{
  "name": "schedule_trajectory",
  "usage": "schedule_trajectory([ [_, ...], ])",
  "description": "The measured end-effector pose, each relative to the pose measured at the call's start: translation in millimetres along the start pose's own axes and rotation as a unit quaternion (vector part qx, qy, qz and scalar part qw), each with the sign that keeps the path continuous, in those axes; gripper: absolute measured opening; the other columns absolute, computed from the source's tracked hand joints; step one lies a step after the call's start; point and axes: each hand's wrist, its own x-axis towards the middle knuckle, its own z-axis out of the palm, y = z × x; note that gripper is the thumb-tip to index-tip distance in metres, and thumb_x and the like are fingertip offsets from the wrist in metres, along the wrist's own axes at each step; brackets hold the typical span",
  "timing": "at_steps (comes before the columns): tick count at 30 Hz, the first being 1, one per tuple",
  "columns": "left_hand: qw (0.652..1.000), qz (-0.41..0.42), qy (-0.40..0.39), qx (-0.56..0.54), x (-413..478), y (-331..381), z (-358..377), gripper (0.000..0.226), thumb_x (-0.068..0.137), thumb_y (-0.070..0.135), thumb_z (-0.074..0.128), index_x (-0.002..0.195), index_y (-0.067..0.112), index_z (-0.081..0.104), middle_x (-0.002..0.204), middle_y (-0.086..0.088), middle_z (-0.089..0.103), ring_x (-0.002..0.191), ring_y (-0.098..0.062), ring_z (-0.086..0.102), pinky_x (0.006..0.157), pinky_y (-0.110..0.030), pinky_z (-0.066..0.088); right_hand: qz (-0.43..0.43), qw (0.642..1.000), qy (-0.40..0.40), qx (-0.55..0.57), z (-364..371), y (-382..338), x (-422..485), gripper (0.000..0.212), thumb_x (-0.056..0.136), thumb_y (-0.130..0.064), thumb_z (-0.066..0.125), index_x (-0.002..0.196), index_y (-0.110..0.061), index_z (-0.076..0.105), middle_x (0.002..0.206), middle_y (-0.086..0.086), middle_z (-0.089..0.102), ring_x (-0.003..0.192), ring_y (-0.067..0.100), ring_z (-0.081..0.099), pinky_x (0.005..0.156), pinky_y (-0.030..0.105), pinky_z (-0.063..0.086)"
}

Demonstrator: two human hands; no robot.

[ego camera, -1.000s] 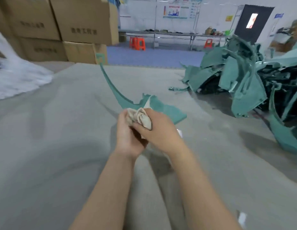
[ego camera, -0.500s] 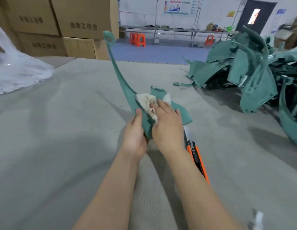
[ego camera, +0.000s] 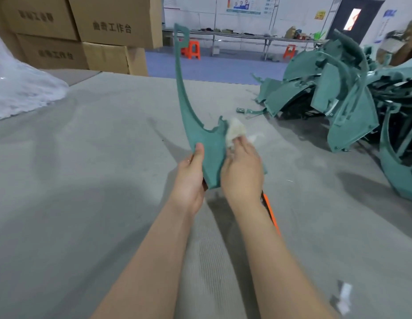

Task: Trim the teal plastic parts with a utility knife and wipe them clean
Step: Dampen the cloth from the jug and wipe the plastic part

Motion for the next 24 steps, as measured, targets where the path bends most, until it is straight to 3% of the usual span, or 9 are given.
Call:
schedule_trajectory([
  [2,0.999,-0.014,0.019,-0.029,2.4,6.1,-6.4,0.041,0.103,0.034,0.037,0.124,0.006,0.059,0.111,-0.007,0.069,0.089,-0.011,0.069,0.074,-0.022,0.054,-0.097,0.993,-0.044,0.045,15.3,-22.5,-12.4,0.042,0.098,-0.007,0.042,0.140,-0.004,0.049,0.151,0.009,0.042,0.141,0.024,0.035,0.117,0.034,0.018],
  [4,0.997,-0.040,0.031,-0.056,0.6,10.8,-11.6,0.046,0.103,0.038,0.035,0.130,0.007,0.055,0.122,-0.008,0.065,0.099,-0.014,0.066,0.078,-0.024,0.051,-0.135,0.988,-0.060,0.037,20.6,-27.7,-14.7,0.046,0.098,-0.009,0.042,0.144,-0.013,0.046,0.155,0.001,0.038,0.144,0.017,0.030,0.118,0.033,0.012],
  [9,0.997,0.006,0.029,-0.076,-0.6,12.7,-5.1,0.043,0.103,0.033,0.034,0.129,0.006,0.055,0.126,-0.012,0.063,0.107,-0.023,0.065,0.086,-0.034,0.055,0.032,0.999,0.015,0.007,6.7,11.0,3.6,0.047,0.102,-0.008,0.035,0.149,-0.008,0.035,0.159,0.006,0.028,0.146,0.020,0.023,0.118,0.026,0.012],
  [12,0.998,-0.024,0.054,-0.014,-2.6,10.3,-3.8,0.052,0.102,0.047,0.030,0.134,0.011,0.052,0.133,-0.010,0.058,0.116,-0.024,0.059,0.085,-0.031,0.050,-0.101,0.993,-0.025,0.061,25.9,-23.3,-19.8,0.047,0.095,-0.005,0.038,0.141,-0.006,0.048,0.152,0.010,0.041,0.143,0.023,0.032,0.116,0.021,0.001],
  [14,0.996,-0.034,0.076,-0.023,1.1,10.8,-6.6,0.054,0.102,0.048,0.029,0.132,0.011,0.053,0.133,-0.010,0.057,0.113,-0.022,0.060,0.080,-0.030,0.050,-0.126,0.989,-0.046,0.069,29.8,-23.5,-20.6,0.046,0.096,-0.006,0.040,0.140,-0.009,0.051,0.152,0.005,0.041,0.144,0.020,0.031,0.117,0.023,0.002],
  [17,0.991,-0.013,0.061,-0.122,2.3,13.4,1.2,0.047,0.104,0.035,0.031,0.133,0.003,0.051,0.132,-0.015,0.058,0.115,-0.026,0.060,0.094,-0.039,0.049,-0.004,0.999,0.005,0.034,17.8,11.2,1.3,0.047,0.100,-0.007,0.038,0.148,-0.011,0.039,0.159,0.003,0.029,0.148,0.018,0.021,0.119,0.029,0.008],
  [19,0.992,0.010,0.058,-0.110,1.6,13.0,2.0,0.045,0.104,0.033,0.033,0.132,0.003,0.052,0.127,-0.014,0.061,0.110,-0.026,0.062,0.092,-0.040,0.051,0.020,0.998,0.026,0.049,15.1,12.9,-0.4,0.048,0.100,-0.004,0.038,0.148,-0.008,0.037,0.158,0.005,0.029,0.148,0.020,0.021,0.119,0.025,0.008],
  [22,0.993,-0.011,0.074,-0.089,3.7,13.4,-8.3,0.044,0.103,0.039,0.034,0.117,0.007,0.059,0.108,-0.003,0.067,0.085,-0.014,0.068,0.073,-0.025,0.053,-0.139,0.986,-0.024,0.086,29.7,-24.6,-25.6,0.047,0.091,-0.005,0.041,0.136,-0.004,0.054,0.147,0.010,0.048,0.141,0.025,0.038,0.118,0.031,0.010],
  [24,0.988,-0.031,0.059,-0.139,4.9,18.1,-13.0,0.039,0.103,0.038,0.037,0.108,0.010,0.062,0.095,-0.003,0.071,0.077,-0.012,0.070,0.066,-0.022,0.055,-0.175,0.980,-0.021,0.089,30.1,-29.1,-26.7,0.047,0.090,-0.008,0.040,0.134,-0.008,0.058,0.145,0.006,0.051,0.139,0.022,0.041,0.118,0.034,0.008],
])
